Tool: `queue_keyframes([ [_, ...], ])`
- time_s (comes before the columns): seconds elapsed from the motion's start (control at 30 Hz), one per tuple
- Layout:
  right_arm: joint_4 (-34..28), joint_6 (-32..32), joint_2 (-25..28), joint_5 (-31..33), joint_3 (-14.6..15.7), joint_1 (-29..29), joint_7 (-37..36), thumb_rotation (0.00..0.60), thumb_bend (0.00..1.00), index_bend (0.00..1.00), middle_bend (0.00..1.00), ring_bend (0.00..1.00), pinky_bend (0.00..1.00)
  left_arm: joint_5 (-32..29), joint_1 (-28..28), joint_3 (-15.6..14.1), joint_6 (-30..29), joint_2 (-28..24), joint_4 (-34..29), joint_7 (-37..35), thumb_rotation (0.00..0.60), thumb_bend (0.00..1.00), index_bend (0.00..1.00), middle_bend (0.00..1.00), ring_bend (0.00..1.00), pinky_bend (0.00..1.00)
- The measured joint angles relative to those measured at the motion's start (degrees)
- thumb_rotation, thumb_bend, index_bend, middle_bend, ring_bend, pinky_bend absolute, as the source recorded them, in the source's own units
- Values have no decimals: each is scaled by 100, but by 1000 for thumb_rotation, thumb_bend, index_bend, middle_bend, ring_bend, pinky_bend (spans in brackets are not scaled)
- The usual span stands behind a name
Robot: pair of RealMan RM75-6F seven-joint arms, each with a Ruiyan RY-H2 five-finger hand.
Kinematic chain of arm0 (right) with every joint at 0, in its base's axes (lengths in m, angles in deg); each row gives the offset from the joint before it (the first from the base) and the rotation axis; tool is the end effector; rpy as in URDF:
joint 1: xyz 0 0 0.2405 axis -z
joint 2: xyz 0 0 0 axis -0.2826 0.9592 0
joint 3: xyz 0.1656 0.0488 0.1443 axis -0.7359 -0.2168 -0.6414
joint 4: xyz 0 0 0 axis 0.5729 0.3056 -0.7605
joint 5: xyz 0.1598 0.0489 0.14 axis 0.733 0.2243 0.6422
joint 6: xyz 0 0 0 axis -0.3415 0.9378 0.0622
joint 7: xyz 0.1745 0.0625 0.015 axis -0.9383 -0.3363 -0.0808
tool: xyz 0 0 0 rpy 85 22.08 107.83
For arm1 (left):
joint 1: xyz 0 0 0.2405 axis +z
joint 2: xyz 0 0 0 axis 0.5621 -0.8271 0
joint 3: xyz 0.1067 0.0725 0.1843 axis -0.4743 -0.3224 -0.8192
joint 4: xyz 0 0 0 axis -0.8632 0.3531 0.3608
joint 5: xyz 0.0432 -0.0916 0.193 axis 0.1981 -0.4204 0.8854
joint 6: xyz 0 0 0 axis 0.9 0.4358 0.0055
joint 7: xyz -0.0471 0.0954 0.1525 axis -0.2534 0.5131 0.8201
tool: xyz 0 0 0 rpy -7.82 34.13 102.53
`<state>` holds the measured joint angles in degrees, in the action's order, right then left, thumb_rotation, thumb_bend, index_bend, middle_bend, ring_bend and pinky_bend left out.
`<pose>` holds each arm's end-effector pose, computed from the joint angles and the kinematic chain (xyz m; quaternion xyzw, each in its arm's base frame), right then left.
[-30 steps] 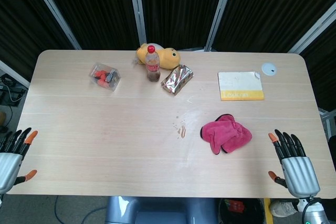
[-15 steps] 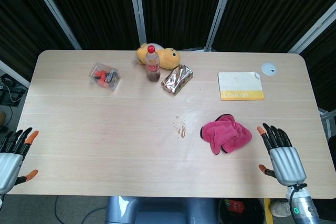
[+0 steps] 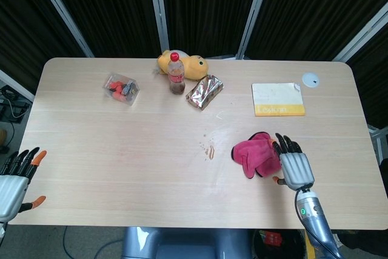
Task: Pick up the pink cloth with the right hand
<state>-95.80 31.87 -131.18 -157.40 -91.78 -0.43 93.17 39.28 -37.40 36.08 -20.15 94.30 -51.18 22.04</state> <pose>-0.2176 -0.2818 0.0182 0.6661 -0.4123 0.3101 0.5387 -0.2784 0.1879 0.1236 -0.6737 -0.3590 -0.3008 0.5716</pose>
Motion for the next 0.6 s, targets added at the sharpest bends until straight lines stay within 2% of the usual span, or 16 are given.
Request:
queue_keyframes([
  [0.27, 751, -196, -643, 466, -86, -280, 133, 600, 95, 123, 17, 0, 149, -37, -7, -8, 33, -23, -24, -69, 600, 0, 0, 0, 0, 0],
  [0.6, 1511, -393, -1109, 855, -179, -521, -11, 600, 217, 179, 41, 0, 184, -109, -19, -2, 79, -17, -60, -53, 600, 0, 0, 0, 0, 0],
])
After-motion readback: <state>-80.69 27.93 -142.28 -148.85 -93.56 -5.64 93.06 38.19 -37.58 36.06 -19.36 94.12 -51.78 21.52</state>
